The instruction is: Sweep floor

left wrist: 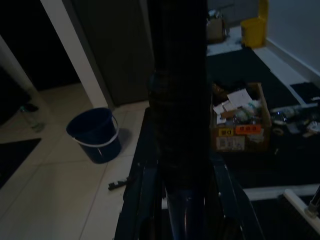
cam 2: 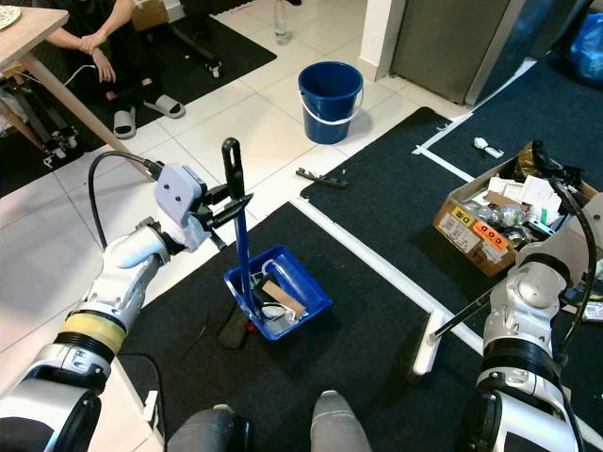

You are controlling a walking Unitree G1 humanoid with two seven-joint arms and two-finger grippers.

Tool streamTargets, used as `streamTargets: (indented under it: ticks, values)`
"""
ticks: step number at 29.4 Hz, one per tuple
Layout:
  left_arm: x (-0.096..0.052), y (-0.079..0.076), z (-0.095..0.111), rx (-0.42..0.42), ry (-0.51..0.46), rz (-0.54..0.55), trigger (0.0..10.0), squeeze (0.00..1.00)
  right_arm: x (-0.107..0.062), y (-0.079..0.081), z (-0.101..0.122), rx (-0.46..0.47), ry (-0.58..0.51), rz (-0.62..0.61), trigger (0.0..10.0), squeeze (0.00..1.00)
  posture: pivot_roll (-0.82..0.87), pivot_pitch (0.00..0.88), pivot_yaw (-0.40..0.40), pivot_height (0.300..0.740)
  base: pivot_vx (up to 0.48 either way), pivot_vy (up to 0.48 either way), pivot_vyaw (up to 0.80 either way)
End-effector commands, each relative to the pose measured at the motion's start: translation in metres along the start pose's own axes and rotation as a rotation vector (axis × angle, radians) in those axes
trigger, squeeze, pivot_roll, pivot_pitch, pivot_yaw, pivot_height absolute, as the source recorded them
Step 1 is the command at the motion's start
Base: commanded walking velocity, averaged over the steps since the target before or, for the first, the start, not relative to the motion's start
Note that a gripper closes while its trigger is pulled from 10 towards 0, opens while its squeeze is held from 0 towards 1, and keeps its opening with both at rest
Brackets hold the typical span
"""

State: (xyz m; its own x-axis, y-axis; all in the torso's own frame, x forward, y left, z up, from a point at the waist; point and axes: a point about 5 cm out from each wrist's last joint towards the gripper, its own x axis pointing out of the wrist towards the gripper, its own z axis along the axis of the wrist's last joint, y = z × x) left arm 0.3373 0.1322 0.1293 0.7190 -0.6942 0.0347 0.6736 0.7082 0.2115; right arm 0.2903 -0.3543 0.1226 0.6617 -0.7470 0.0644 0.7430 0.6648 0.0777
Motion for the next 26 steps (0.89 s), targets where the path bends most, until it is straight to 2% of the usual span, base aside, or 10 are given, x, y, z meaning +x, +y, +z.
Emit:
streamTargets:
  ticks: [1, 10, 14, 17, 26]
  values:
    - [0.001, 0.012, 0.016, 0.054, -0.056, 0.021, 10.0, 0.00, 0.004, -0.009, 0.003, -0.001, -0.010, -0.026, 10.0, 0.00, 0.05, 0.019, 0.031, 0.740, 0.000, 0.000, -0.77]
    - [0.002, 0.025, 0.028, 0.085, -0.086, 0.059, 10.0, 0.00, 0.005, -0.006, 0.003, 0.003, -0.006, -0.022, 10.0, 0.00, 0.05, 0.019, 0.036, 0.740, 0.000, 0.000, -0.76]
    - [0.006, 0.034, 0.044, 0.130, -0.118, 0.071, 10.0, 0.00, 0.005, -0.005, 0.003, 0.021, -0.004, -0.030, 10.0, 0.00, 0.05, 0.002, 0.043, 0.740, 0.000, 0.000, -0.76]
    - [0.007, 0.037, 0.048, 0.138, -0.127, 0.083, 10.0, 0.00, 0.006, -0.006, 0.003, 0.019, -0.004, -0.036, 10.0, 0.00, 0.05, 0.000, 0.045, 0.740, 0.000, 0.000, -0.76]
    - [0.008, 0.040, 0.045, 0.139, -0.114, 0.106, 10.0, 0.00, 0.006, -0.005, 0.002, 0.013, -0.002, -0.026, 10.0, 0.00, 0.04, 0.008, 0.043, 0.740, 0.000, 0.000, -0.76]
